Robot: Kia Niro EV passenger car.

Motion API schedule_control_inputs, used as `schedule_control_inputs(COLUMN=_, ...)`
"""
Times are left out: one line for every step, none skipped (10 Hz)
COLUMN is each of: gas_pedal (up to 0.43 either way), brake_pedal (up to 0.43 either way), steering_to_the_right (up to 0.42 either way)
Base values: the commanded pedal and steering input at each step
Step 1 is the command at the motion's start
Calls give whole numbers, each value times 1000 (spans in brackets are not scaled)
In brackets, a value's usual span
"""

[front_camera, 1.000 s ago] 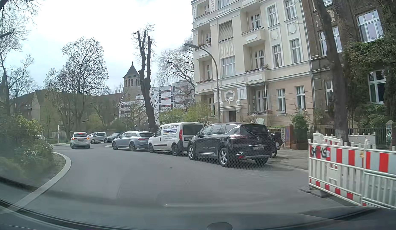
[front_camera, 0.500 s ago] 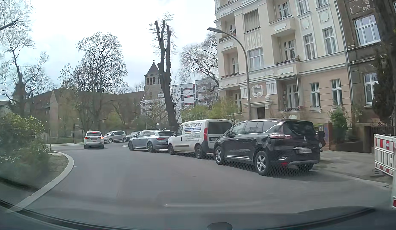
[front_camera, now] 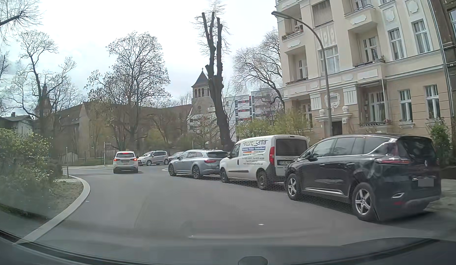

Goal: Follow the waypoints while adhering to traffic rules and regulations

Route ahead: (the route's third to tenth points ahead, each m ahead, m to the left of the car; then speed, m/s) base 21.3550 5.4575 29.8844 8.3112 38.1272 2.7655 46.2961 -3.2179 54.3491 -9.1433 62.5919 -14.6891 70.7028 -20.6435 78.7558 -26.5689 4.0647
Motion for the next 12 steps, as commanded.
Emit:
schedule_control_inputs(gas_pedal=0, brake_pedal=0, steering_to_the_right=-190)
schedule_control_inputs(gas_pedal=0, brake_pedal=0, steering_to_the_right=-190)
schedule_control_inputs(gas_pedal=0, brake_pedal=0, steering_to_the_right=-190)
schedule_control_inputs(gas_pedal=0, brake_pedal=0, steering_to_the_right=-188)
schedule_control_inputs(gas_pedal=0, brake_pedal=0, steering_to_the_right=-185)
schedule_control_inputs(gas_pedal=0, brake_pedal=0, steering_to_the_right=-179)
schedule_control_inputs(gas_pedal=0, brake_pedal=0, steering_to_the_right=-174)
schedule_control_inputs(gas_pedal=0, brake_pedal=0, steering_to_the_right=-171)
schedule_control_inputs(gas_pedal=0, brake_pedal=0, steering_to_the_right=-167)
schedule_control_inputs(gas_pedal=0, brake_pedal=0, steering_to_the_right=-160)
schedule_control_inputs(gas_pedal=0, brake_pedal=0, steering_to_the_right=-151)
schedule_control_inputs(gas_pedal=0, brake_pedal=0, steering_to_the_right=-150)
